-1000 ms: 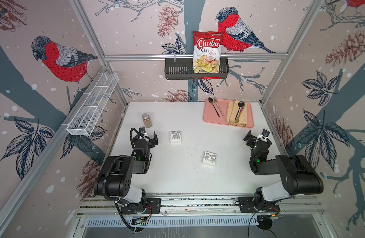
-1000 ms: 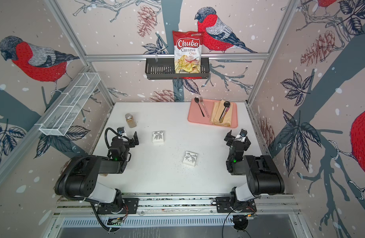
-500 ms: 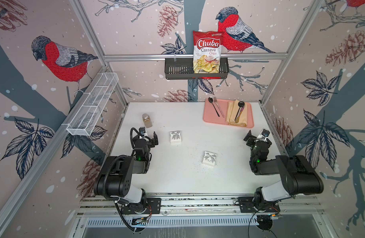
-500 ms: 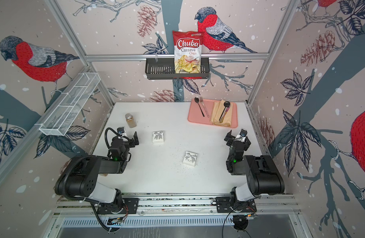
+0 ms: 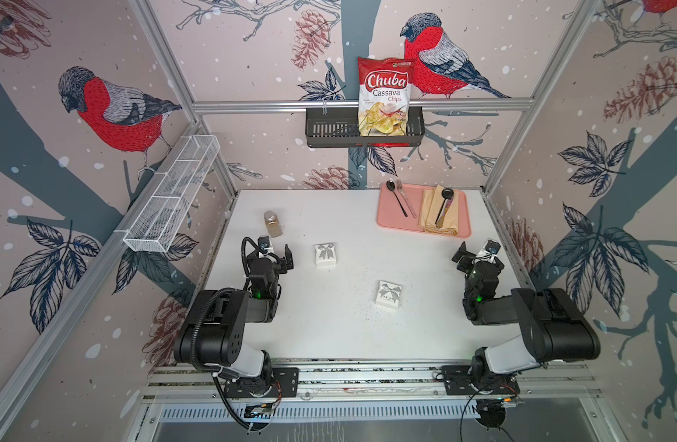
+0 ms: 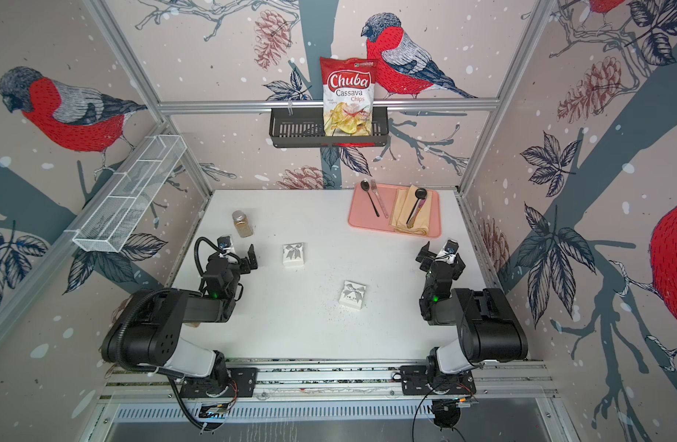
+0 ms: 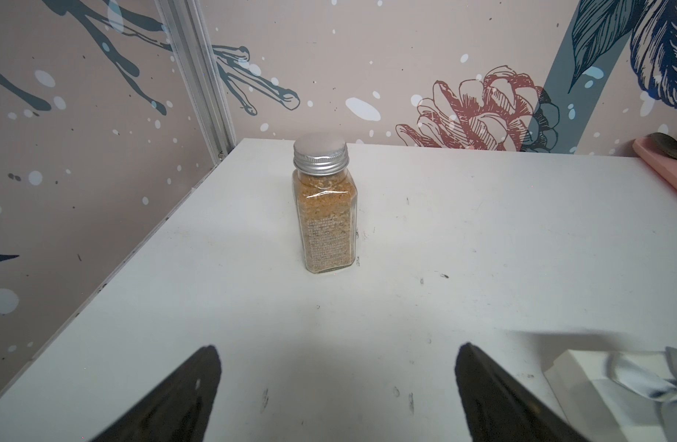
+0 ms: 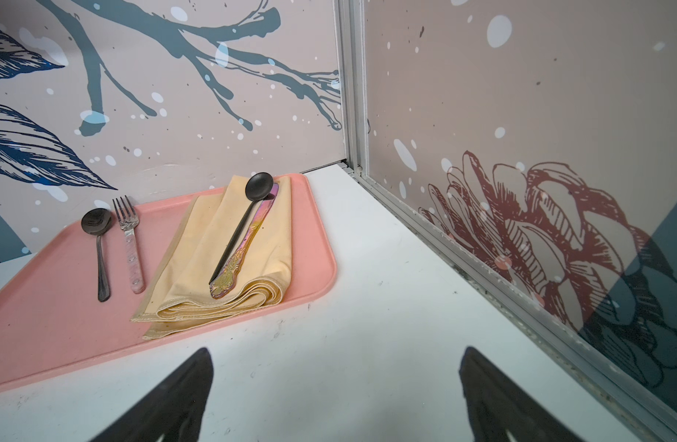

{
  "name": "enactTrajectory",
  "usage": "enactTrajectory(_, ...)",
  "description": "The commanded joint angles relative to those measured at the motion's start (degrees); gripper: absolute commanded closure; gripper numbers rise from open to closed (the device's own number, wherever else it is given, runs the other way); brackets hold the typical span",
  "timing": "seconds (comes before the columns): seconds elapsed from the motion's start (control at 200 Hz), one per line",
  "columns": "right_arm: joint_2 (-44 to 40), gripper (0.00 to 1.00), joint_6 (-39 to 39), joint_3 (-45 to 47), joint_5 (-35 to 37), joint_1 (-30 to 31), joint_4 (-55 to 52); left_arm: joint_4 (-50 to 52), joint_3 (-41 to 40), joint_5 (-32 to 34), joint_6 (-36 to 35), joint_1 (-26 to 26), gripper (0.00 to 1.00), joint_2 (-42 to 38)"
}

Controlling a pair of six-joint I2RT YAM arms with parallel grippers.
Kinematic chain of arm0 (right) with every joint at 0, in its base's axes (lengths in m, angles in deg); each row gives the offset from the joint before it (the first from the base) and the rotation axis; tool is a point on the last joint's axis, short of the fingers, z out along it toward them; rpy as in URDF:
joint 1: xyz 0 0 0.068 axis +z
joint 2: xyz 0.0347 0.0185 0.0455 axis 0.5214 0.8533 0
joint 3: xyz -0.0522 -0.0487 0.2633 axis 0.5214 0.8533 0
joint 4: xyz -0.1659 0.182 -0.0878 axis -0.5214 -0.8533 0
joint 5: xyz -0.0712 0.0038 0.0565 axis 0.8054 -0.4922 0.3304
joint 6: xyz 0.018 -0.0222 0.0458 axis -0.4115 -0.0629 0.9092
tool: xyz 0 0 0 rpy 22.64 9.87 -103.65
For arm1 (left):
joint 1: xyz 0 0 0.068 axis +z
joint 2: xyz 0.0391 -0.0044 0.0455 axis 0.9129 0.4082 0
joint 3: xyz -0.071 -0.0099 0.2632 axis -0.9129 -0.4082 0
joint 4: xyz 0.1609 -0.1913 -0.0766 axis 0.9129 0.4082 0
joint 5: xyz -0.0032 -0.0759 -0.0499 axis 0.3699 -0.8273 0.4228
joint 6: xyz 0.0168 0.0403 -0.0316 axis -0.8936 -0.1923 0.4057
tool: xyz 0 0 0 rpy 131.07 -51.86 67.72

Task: Take the necklace out of the lift-off lid jewelry box
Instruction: Pick up the jewelry box from the center of the board.

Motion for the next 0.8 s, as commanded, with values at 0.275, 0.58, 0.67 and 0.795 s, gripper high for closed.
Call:
enactTrajectory(0.275,-2.31,0.0,-1.73,0.22,2.34,1.77,0.12,4.42,2.07,-1.51,-1.25,0.17,0.0,-4.24)
enactTrajectory(0.58,-16.66,0.0,5.18,-14.9,3.82,4.76,-37.87,38.19,16.7,11.01,14.87,0.13,0.03,-16.71)
enactTrajectory(0.67,-17.82,0.0,12.3,-21.72,1.71,4.91,-51.86,53.13,23.51,11.9,19.05,0.16,0.04,-19.02)
enactTrajectory(0.795,-15.91,0.0,19.48,-32.36,-0.82,7.48,-71.8,60.46,23.8,1.76,19.02,0.12,0.04,-24.36)
